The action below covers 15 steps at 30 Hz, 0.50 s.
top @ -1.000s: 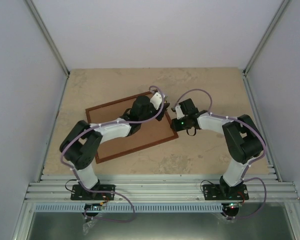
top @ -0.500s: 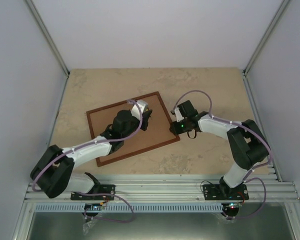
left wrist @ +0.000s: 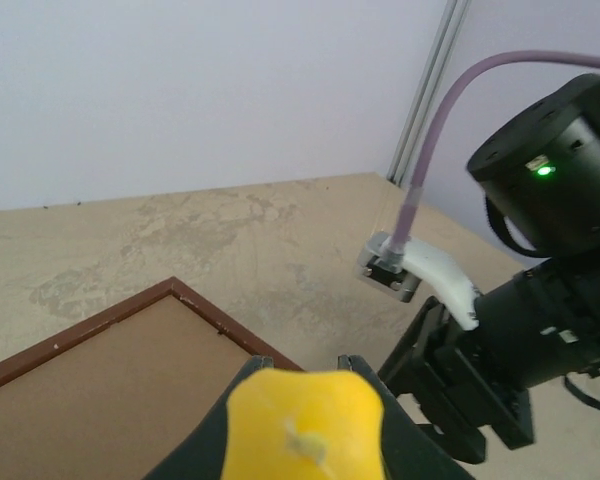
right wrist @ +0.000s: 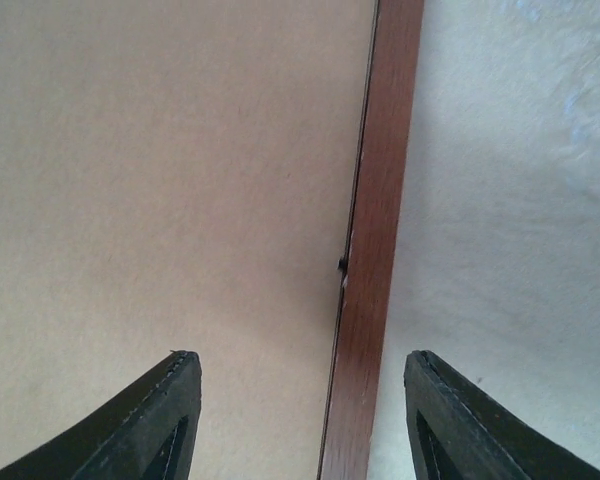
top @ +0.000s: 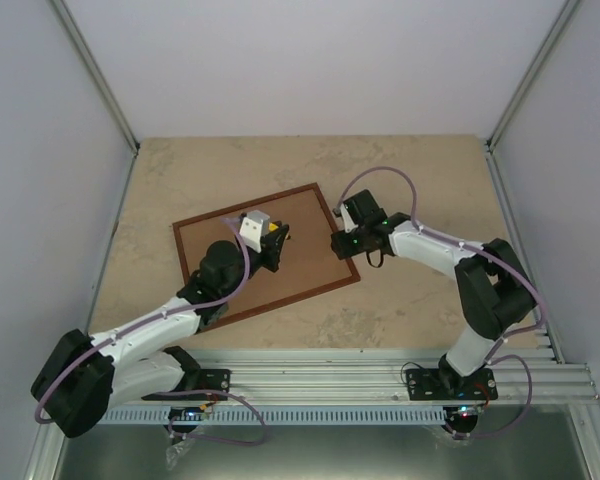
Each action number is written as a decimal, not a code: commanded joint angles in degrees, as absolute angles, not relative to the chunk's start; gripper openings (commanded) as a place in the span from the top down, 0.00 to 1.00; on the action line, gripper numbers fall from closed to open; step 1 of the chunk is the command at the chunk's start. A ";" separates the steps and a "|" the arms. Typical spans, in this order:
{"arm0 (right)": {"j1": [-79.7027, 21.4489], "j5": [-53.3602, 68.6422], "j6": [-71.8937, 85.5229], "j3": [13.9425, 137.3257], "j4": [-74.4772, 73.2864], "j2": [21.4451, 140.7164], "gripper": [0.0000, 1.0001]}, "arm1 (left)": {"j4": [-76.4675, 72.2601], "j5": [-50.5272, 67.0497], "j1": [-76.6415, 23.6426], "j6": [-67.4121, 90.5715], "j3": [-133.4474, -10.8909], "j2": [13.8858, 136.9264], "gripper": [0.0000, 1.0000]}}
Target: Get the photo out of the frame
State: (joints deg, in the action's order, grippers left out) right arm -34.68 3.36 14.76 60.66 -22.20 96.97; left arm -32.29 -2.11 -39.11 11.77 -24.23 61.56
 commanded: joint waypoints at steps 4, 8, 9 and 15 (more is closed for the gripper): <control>-35.08 -2.92 14.82 67.04 -25.97 104.00 0.53 | -34.10 -4.19 -39.22 12.73 -22.35 59.33 1.00; -35.07 -3.60 14.92 68.79 -26.81 107.30 0.60 | -33.71 -4.25 -39.20 12.61 -22.55 60.25 1.00; -35.07 -3.61 14.88 69.20 -26.81 107.87 0.60 | -33.79 -4.28 -39.20 12.57 -22.58 60.39 1.00; -35.07 -4.35 15.07 71.37 -27.67 110.43 0.62 | -34.14 -3.83 -39.24 12.59 -22.59 61.22 1.00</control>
